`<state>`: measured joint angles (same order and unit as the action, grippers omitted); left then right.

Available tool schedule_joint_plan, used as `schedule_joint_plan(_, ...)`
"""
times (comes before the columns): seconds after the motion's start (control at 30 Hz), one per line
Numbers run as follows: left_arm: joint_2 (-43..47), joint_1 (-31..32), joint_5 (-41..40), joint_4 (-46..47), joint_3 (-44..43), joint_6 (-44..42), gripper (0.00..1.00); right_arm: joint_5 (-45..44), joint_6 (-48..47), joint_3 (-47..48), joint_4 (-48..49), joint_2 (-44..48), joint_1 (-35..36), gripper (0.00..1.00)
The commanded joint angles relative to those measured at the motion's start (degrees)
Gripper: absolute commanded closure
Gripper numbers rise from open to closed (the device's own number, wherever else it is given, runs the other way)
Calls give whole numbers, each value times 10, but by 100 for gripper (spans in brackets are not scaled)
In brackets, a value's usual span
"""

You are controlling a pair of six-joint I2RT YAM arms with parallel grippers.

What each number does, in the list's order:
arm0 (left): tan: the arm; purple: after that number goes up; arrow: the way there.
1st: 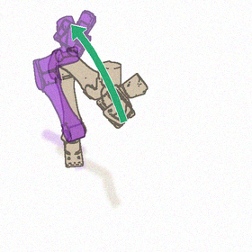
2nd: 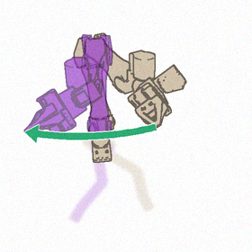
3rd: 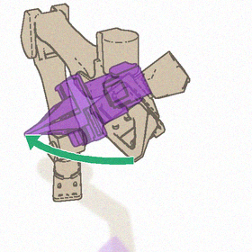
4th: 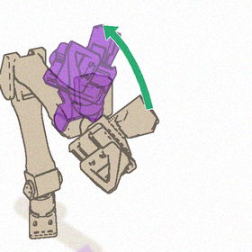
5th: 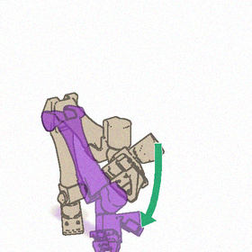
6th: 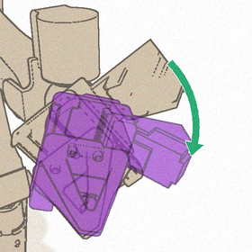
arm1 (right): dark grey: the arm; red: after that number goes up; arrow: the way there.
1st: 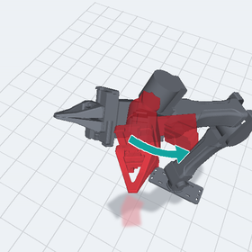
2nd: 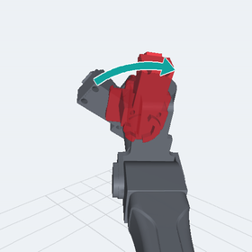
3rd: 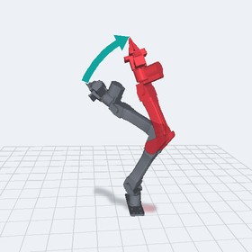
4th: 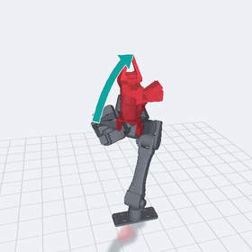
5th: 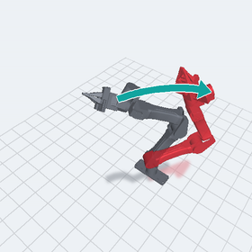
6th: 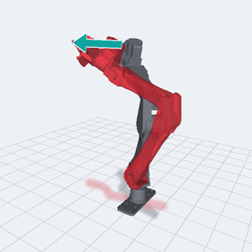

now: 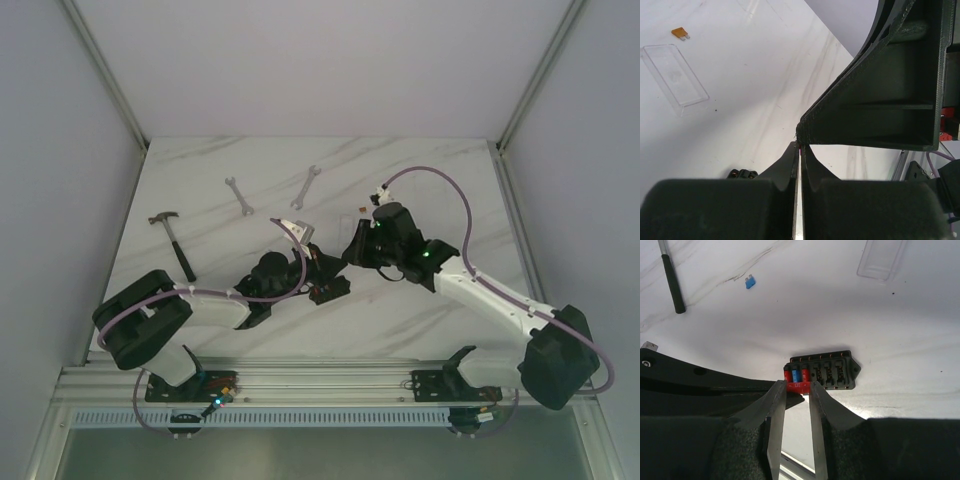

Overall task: Snap on the fuse box
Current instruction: Pick up the fuse from the center of the board.

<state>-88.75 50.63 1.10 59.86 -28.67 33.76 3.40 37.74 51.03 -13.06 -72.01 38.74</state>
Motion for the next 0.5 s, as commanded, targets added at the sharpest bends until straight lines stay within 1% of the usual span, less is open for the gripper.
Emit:
schedule_joint_plan(0.0,22,2,13,-3,-7,-29,100,7,-6,-9,34,26,6,68)
schedule_joint_plan(0.13,53,-15,41,-35,1,-58,100,4,-65,0,35,56,5,60)
schedule_joint_plan(0.23,83,-43,95,-49,14,-75,100,27,-128,7,36,82,-3,57)
schedule_joint_plan(0.33,115,-73,172,-79,12,-97,100,89,-209,19,36,94,-14,55)
schedule_joint_plan(0.47,148,-97,263,-131,-3,-140,100,200,-322,41,19,95,-28,55)
